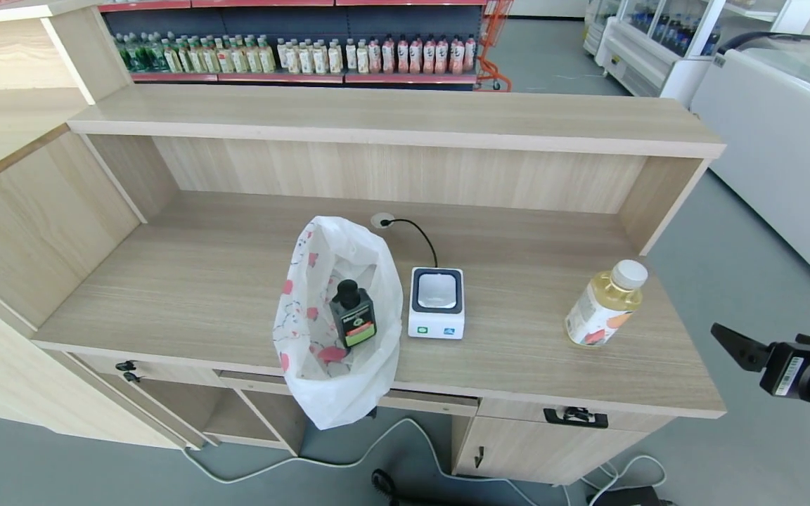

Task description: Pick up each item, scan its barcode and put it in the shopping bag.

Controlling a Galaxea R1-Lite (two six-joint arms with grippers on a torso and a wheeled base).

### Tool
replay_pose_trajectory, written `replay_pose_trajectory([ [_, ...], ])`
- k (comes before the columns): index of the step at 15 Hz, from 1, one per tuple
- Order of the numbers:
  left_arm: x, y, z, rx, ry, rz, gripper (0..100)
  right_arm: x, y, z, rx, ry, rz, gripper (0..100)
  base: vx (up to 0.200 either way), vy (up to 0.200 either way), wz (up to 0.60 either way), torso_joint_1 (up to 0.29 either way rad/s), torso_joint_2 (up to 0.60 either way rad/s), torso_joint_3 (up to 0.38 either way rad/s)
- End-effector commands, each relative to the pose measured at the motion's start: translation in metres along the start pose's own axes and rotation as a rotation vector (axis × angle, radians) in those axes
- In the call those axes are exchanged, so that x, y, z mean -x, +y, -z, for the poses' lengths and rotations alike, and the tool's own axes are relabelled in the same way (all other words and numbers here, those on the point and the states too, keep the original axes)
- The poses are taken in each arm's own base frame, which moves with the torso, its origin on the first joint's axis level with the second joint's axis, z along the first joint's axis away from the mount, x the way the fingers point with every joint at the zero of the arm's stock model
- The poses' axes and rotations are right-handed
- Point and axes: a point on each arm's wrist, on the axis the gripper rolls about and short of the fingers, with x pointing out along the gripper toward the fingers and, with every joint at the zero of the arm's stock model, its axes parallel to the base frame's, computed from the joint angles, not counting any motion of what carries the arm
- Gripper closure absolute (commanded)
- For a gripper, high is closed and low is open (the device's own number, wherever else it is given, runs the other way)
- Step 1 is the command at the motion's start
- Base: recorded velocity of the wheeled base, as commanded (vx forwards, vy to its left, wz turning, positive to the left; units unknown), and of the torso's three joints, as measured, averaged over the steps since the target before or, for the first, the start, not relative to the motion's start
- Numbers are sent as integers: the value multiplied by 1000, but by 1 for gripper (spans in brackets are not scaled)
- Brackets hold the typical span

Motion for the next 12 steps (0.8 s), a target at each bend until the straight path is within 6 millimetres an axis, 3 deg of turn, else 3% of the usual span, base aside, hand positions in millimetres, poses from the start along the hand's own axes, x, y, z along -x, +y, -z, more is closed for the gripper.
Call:
replay_pose_trajectory([
  [1,0,0,0,1,0,0,0,0,0,0,1,1,0,0,0,-200,0,22,17,-2],
  [4,0,0,0,1,0,0,0,1,0,0,1,0,-1,0,0,-200,0,-2,2,1],
  [12,0,0,0,2,0,0,0,1,5,-1,0,-5,-95,0,0,0,0,0,0,0],
])
